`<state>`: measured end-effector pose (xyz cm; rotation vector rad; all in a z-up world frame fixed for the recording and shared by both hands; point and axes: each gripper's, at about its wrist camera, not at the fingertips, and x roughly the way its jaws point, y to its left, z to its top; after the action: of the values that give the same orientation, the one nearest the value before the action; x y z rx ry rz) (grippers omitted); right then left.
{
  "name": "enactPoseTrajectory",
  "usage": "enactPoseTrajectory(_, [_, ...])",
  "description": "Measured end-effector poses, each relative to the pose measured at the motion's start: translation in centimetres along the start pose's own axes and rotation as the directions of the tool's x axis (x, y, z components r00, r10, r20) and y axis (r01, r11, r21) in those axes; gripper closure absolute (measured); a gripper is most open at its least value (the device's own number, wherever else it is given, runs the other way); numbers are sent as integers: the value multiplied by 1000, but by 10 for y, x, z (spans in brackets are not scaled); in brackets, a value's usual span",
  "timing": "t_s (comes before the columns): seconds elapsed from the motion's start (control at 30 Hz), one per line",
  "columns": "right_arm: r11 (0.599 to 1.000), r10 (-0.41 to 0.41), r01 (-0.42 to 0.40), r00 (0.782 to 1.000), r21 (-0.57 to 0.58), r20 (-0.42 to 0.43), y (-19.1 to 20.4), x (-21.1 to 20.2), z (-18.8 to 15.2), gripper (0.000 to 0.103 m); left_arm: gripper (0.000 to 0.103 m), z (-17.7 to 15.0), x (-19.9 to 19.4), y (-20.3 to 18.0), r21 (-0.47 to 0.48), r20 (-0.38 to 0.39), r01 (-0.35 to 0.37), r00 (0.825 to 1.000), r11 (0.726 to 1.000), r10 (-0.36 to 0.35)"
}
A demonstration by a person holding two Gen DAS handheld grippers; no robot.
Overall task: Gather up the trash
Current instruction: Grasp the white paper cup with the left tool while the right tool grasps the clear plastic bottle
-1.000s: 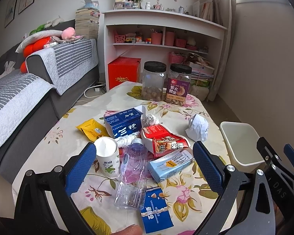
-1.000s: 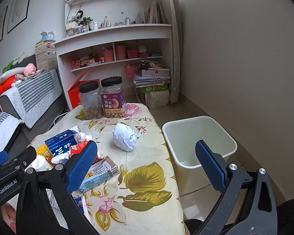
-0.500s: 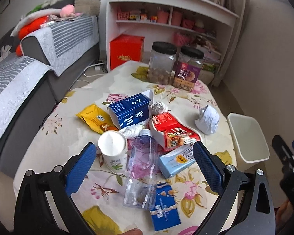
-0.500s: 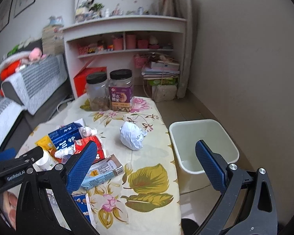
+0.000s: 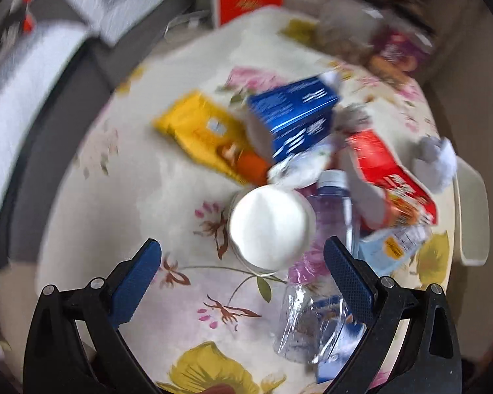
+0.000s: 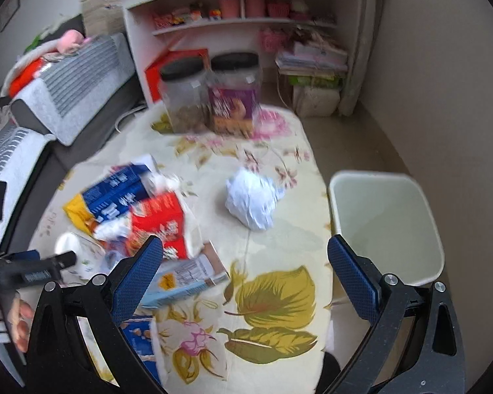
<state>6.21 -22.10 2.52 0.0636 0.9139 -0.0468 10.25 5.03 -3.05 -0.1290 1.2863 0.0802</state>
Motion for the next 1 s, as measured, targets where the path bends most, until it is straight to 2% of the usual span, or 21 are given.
enactPoseTrajectory(0.03, [999,24,-22,998,37,-53,-2,10,-3,7,7,3,5,0,-5,-13,14,1000,1000,-14])
enactPoseTrajectory(0.1, [987,130,-120,987,105,-95,-2,16,-3,7,7,5,8,-6,18,1,-12,1000,1000,12])
enactPoseTrajectory(0.13, [984,150,-138,983,114,-105,0,18,-3,7,7,6,10,-12,37,15,-45,999,998,45])
enactPoseTrajectory(0.2, [988,140,-130,983,87,-116,9,23,-6,7,7,7,14,-16,48,25,-78,997,996,77])
enactPoseTrajectory(0.3, [978,199,-184,965,96,-171,20,32,-13,7,9,10,21,-15,25,4,-84,996,996,84])
enactPoseTrajectory(0.37, [968,247,-227,943,108,-224,30,38,-19,7,38,12,24,-12,16,-13,-70,997,997,70])
enactPoseTrajectory(0.43, [963,268,-249,930,103,-251,40,42,-22,7,50,13,25,-9,11,-35,-49,998,999,49])
enactPoseTrajectory(0.5, [958,286,-273,916,84,-281,53,46,-27,7,51,12,21,-7,5,-14,-46,999,999,47])
enactPoseTrajectory(0.7, [934,350,-352,861,65,-370,96,57,-38,7,51,14,-19,10,-14,122,-36,992,999,37])
enactPoseTrajectory(0.87, [909,408,-400,789,119,-460,131,82,-46,14,51,15,-32,26,-38,157,-38,987,999,44])
enactPoseTrajectory(0.93, [908,408,-402,781,119,-473,141,89,-47,15,51,14,-33,33,-47,151,-35,988,998,42])
enactPoseTrajectory(1.0, [914,395,-391,784,113,-479,150,98,-47,15,51,14,-33,43,-59,143,-34,989,998,42])
